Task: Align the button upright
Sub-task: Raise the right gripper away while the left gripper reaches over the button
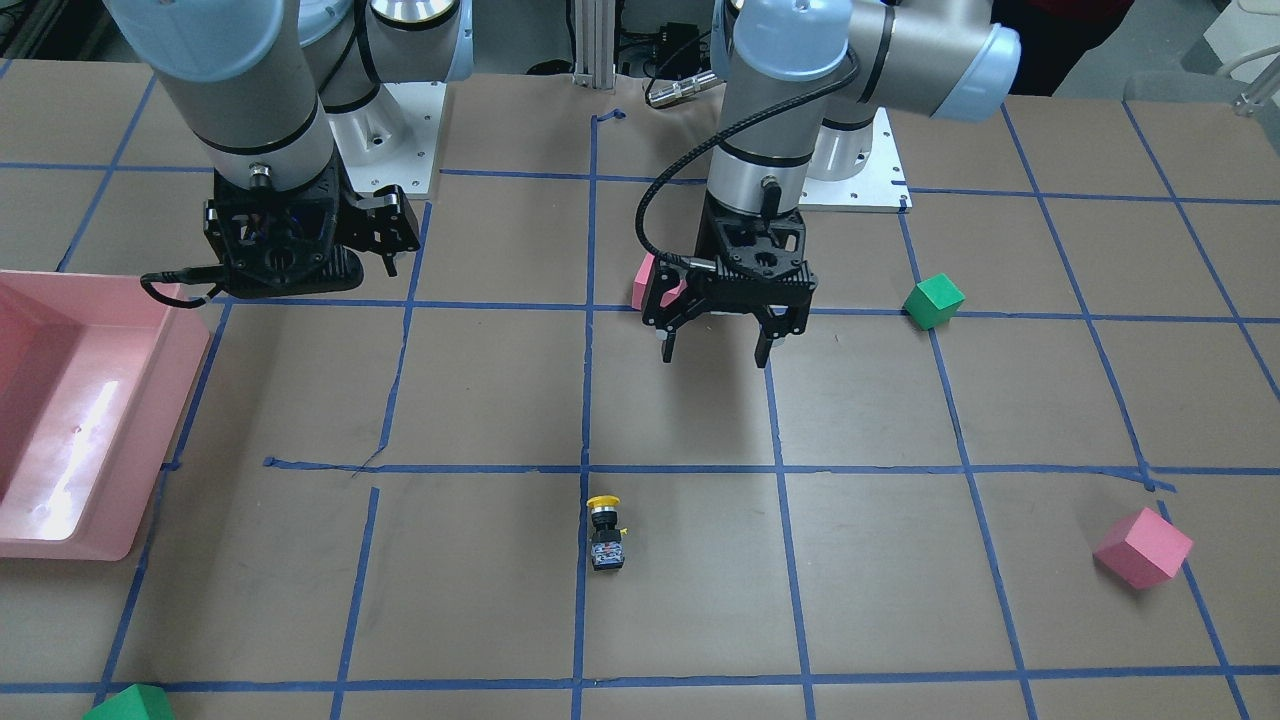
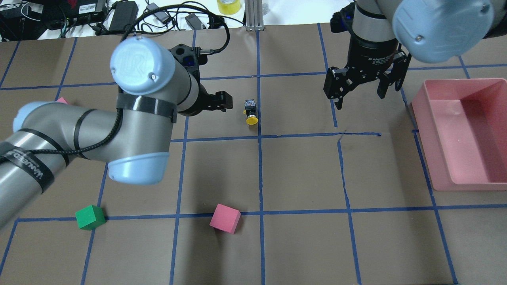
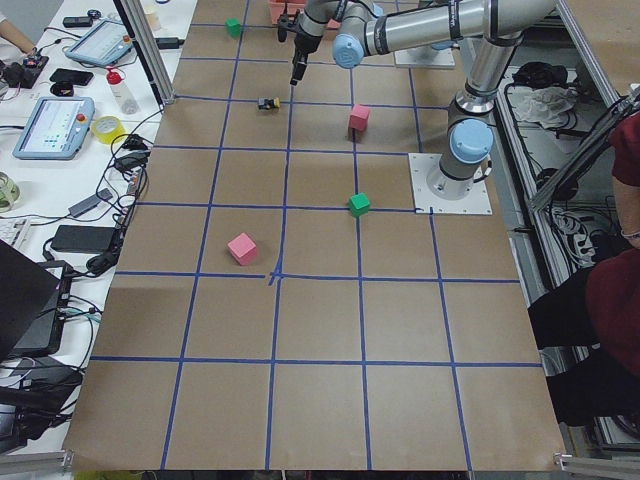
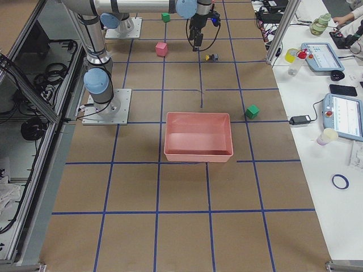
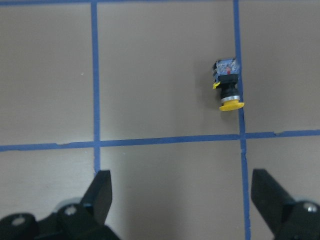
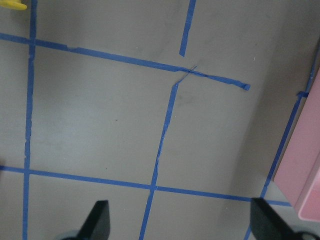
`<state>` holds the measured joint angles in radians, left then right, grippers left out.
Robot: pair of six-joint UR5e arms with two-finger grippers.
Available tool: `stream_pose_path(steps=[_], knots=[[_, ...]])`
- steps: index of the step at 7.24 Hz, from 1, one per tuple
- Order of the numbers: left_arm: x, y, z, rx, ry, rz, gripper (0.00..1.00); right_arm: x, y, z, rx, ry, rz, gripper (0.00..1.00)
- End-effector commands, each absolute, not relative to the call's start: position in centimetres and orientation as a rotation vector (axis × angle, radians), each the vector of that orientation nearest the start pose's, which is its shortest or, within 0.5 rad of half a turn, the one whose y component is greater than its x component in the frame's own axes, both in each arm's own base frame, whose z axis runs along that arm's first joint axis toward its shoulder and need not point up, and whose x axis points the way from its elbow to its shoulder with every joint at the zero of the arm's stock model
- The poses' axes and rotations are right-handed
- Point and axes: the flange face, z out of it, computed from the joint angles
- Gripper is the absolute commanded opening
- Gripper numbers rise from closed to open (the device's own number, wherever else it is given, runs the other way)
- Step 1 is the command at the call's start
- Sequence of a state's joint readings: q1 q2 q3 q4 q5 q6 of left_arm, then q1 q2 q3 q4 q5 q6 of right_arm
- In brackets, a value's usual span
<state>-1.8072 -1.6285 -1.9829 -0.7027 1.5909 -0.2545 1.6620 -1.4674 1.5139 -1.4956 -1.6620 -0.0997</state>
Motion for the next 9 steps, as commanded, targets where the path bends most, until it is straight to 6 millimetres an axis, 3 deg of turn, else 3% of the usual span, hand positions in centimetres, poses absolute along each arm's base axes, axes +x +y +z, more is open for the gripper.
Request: stream_pose_path(steps=[1,3,4,5,7,9], knots=[[-25.7,-44.2,31.0,-0.037,3.151,-0.746,1.00,16.8,-51.8,46.3,-0.320,3.225,0.040,1.00],[-28.2,-44.0,28.2,0.030,3.100,-0.793,1.00,15.8,-52.5,46.6,-0.277,3.211,0.011,1.00],[-29.4,-44.1,26.8,0.058,3.081,-0.864,1.00,15.7,-53.1,46.0,-0.268,3.195,-0.004,1.00],[-30.4,-44.4,25.3,0.064,3.081,-0.934,1.00,15.7,-53.6,43.9,-0.264,3.204,0.018,1.00],[-31.8,-44.5,22.4,0.068,3.084,-0.984,1.00,15.3,-53.2,43.6,-0.254,3.216,0.043,1.00],[-32.6,-46.4,21.7,-0.032,3.101,-1.019,1.00,15.0,-53.4,44.0,-0.245,3.220,0.011,1.00]])
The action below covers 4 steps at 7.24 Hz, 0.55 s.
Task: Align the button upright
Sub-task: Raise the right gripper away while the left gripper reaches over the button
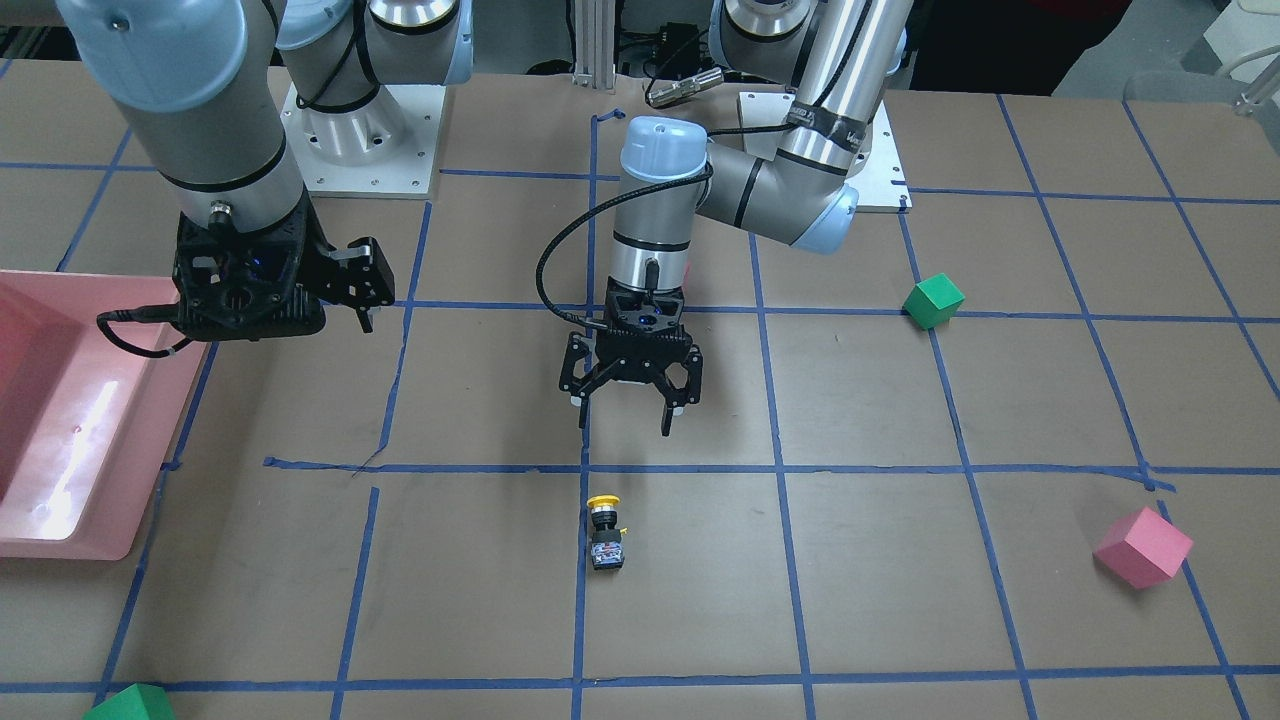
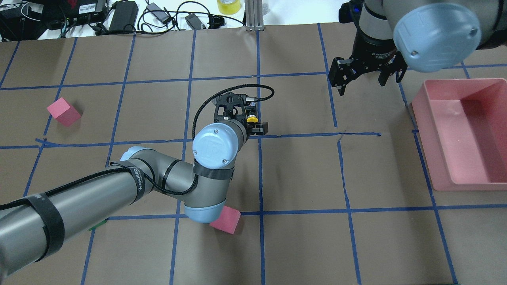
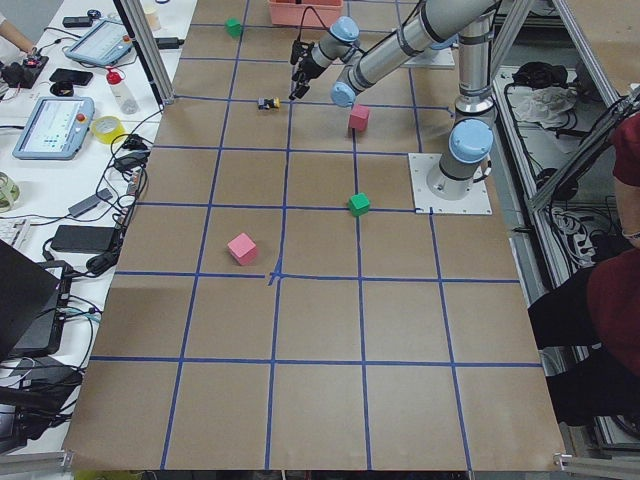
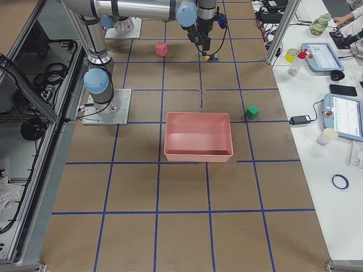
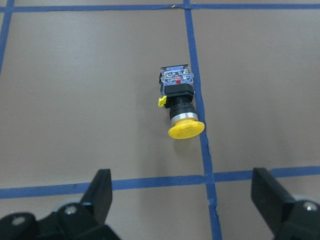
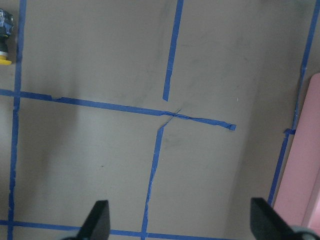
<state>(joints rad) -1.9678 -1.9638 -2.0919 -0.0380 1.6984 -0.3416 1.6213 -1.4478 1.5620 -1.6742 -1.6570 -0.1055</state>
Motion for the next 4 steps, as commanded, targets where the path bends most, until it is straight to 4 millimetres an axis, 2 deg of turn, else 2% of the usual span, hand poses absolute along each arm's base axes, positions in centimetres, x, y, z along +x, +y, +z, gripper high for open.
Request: stream_pose_path(steps=[1,2,3,4], knots=[[-32.8,-47.2,20.8,-0.045,3.076,-1.009,1.00,15.1,-53.4,43.9,-0.245,3.215,0.009,1.00],[-32.7,-47.2,19.7,-0.071,3.019,-0.994,1.00,15.1,-54.1,44.1,-0.247,3.217,-0.067,1.00],[-32.9,-47.6,18.9,-0.142,3.030,-0.986,1.00,15.1,-54.3,44.3,-0.245,3.218,-0.097,1.00],[-33.4,-48.4,18.4,-0.139,3.029,-0.986,0.98,15.1,-54.3,44.3,-0.240,3.219,-0.100,1.00]])
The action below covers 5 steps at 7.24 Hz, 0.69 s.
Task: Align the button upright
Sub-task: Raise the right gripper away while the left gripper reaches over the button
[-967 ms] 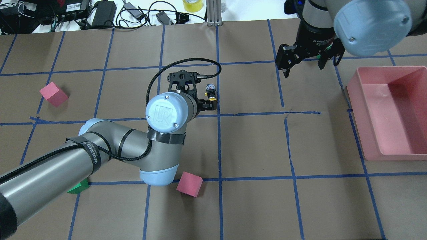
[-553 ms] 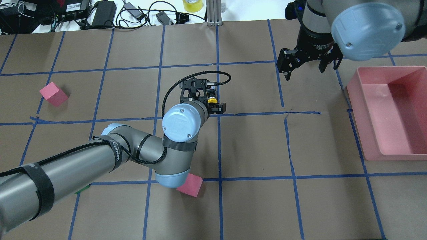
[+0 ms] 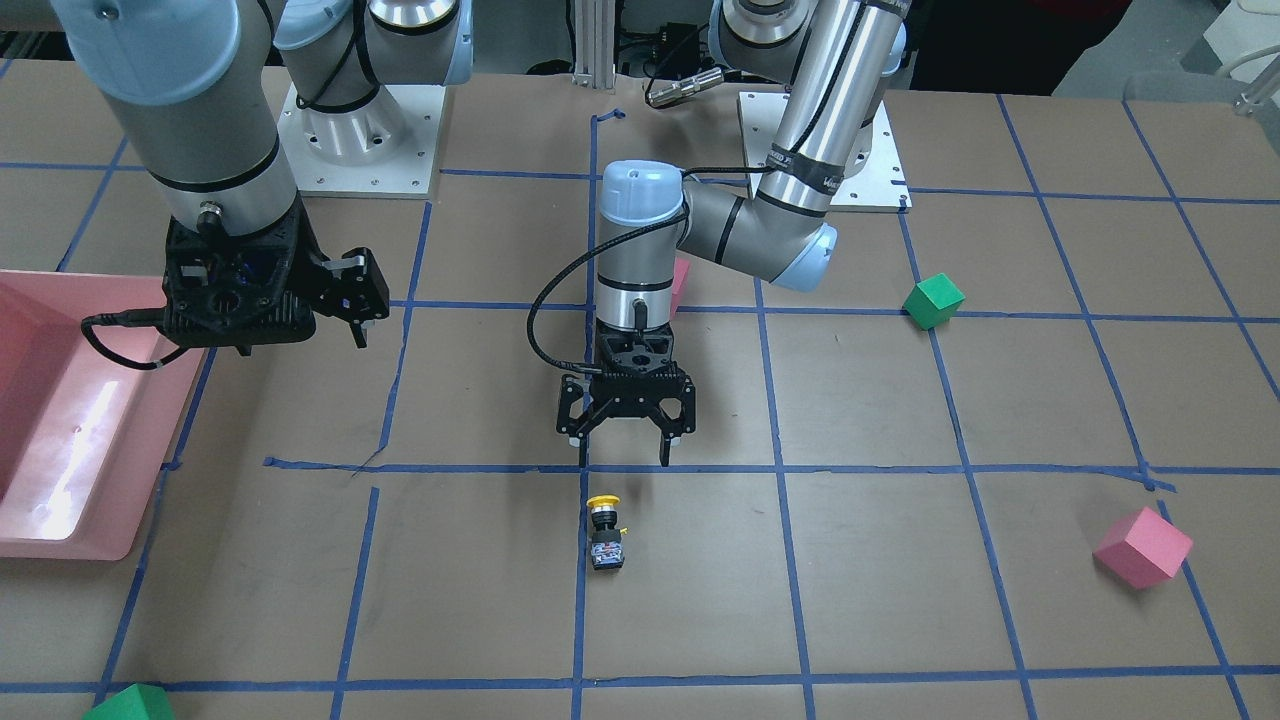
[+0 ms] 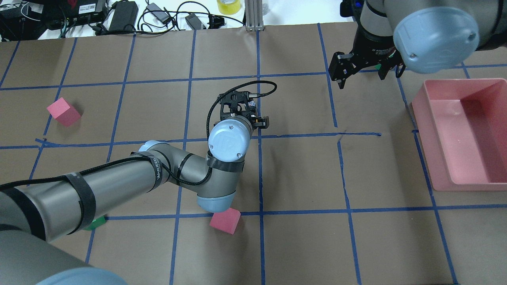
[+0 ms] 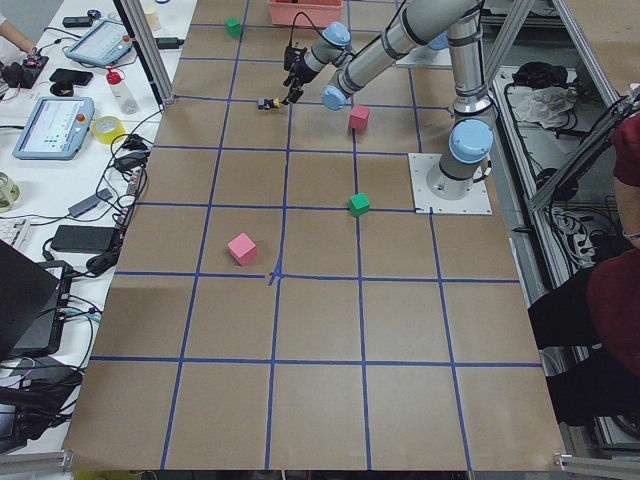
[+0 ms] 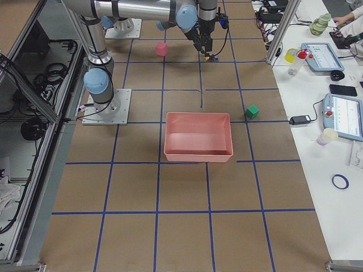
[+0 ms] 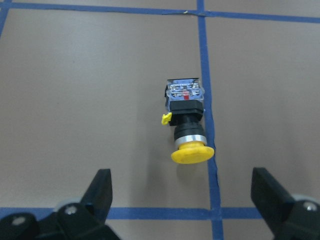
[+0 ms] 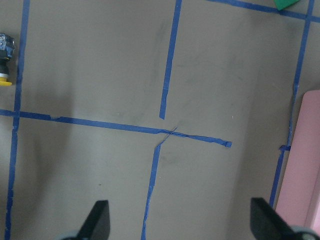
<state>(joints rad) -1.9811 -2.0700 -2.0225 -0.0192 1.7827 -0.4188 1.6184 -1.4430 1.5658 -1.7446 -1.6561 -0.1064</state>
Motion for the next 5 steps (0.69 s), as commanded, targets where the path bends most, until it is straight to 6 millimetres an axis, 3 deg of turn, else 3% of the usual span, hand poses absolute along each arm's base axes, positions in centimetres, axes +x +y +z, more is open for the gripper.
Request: stream_pose_path(steps=[1,5], knots=[[-34.0,-48.3,16.8,-0.121,3.034,-0.951,0.93,15.1,-54.3,44.3,-0.243,3.220,-0.102,1.00],[-35.0,-49.2,15.6,-0.035,3.016,-1.064,0.94,15.2,-54.4,43.9,-0.266,3.217,-0.089,1.00]])
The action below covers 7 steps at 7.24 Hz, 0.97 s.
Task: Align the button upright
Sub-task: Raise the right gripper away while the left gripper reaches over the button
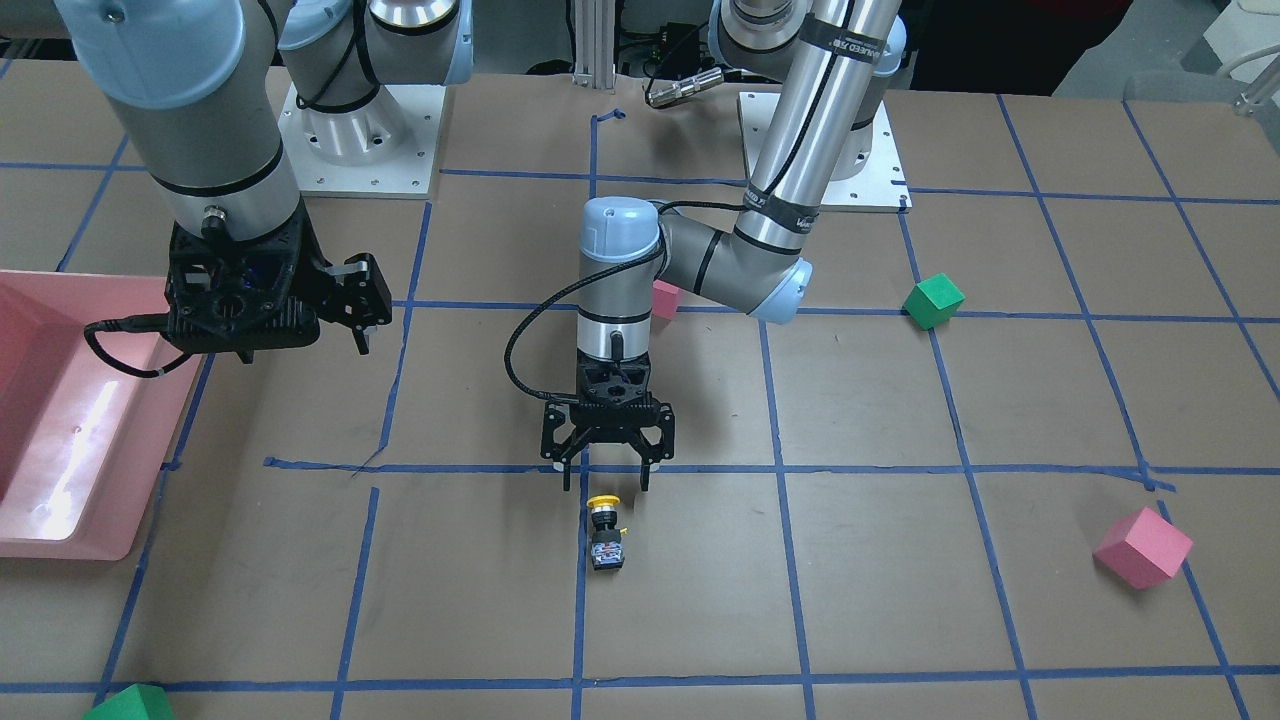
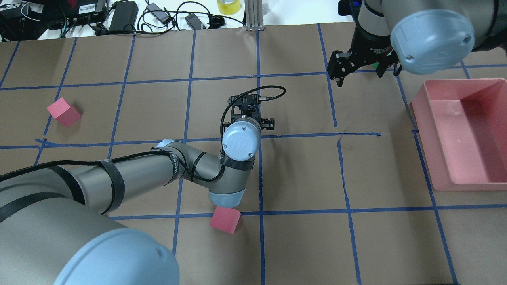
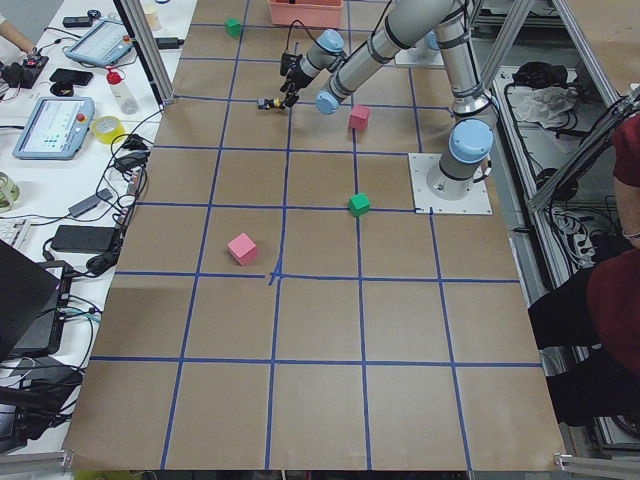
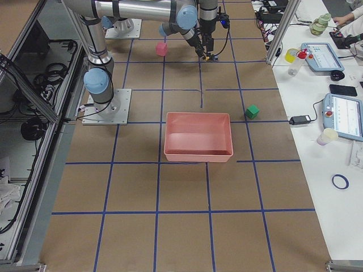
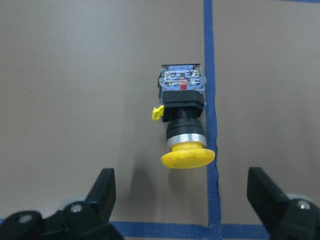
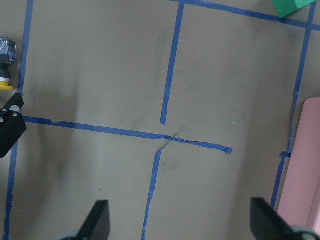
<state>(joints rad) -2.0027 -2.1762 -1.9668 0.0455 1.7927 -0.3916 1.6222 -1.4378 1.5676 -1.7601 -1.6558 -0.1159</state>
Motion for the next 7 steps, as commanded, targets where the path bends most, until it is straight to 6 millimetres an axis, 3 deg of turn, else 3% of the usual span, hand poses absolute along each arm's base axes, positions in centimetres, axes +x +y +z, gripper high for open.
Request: stream_pose_path(steps=[1,4,5,7], knots=[[-35.0,-49.2,14.9,-0.027,3.012,-1.096,0.93,15.3,-54.3,44.0,-0.263,3.217,-0.090,1.00],[-35.0,-49.2,14.1,0.024,2.998,-1.110,0.90,15.5,-54.0,44.8,-0.265,3.215,-0.110,1.00],[-35.0,-49.2,14.0,0.036,2.996,-1.107,0.73,15.4,-54.0,44.8,-0.269,3.212,-0.112,1.00],[-34.9,-49.0,13.8,0.043,2.994,-1.095,0.57,15.4,-54.0,44.7,-0.267,3.212,-0.110,1.00]])
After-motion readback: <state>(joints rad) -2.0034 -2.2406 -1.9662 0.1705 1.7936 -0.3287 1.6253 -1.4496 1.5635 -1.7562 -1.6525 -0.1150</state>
